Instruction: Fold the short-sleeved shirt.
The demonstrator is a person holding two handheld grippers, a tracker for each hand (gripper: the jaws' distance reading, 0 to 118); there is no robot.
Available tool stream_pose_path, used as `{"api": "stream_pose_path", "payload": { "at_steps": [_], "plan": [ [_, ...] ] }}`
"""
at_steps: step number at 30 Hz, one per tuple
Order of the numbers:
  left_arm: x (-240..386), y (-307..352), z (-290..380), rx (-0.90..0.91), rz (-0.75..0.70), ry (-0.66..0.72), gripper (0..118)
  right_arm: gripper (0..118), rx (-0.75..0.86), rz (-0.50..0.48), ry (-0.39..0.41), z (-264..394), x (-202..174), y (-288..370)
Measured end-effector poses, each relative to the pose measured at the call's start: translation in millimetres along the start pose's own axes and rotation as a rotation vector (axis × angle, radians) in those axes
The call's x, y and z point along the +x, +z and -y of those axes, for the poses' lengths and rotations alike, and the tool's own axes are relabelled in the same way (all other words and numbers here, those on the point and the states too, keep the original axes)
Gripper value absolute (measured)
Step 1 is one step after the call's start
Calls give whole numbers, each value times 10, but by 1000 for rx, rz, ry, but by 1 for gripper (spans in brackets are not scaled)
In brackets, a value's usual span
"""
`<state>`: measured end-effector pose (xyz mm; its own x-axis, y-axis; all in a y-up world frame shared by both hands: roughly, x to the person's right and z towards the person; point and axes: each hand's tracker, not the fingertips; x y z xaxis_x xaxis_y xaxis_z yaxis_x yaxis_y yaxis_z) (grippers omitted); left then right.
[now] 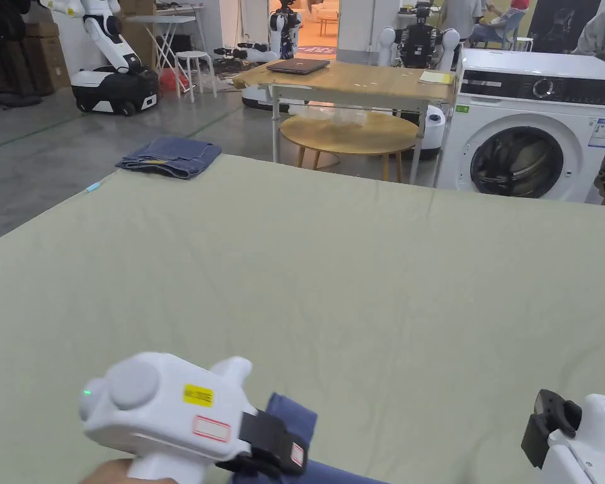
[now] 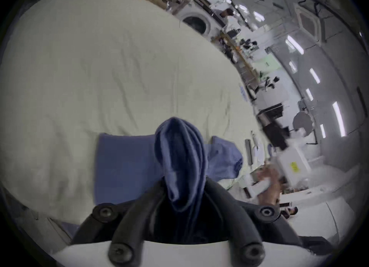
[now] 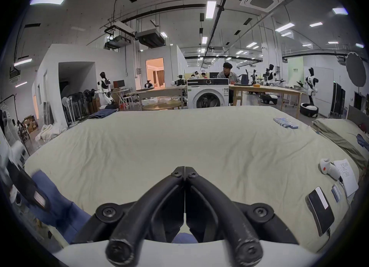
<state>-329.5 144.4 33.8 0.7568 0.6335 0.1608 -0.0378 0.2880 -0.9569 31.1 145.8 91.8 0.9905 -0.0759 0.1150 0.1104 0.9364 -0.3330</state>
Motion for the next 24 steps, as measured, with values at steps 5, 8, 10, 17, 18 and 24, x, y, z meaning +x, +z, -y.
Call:
{"api": "stream_pose_path", "payload": {
  "at_steps": [5, 8, 10, 17, 18, 24],
  "plan": [
    [103, -781, 65, -123, -173, -27, 2, 0, -7, 18, 0, 16, 77, 43],
    [105, -1019, 105, -139, -235, -17, 2, 0, -11, 28, 4, 30, 113, 66],
    [155, -1034, 132, -129, -237, -18, 5, 0, -14, 30, 6, 42, 122, 76],
    [322, -688, 104, -105, -90, -26, 53, 0, -24, 28, 9, 71, 118, 69],
    [334, -605, 97, -96, -49, -26, 53, 0, -23, 27, 8, 70, 117, 73],
    [310, -164, 78, -5, 79, -28, 41, 0, -18, 24, -1, 72, 121, 89]
  ]
}}
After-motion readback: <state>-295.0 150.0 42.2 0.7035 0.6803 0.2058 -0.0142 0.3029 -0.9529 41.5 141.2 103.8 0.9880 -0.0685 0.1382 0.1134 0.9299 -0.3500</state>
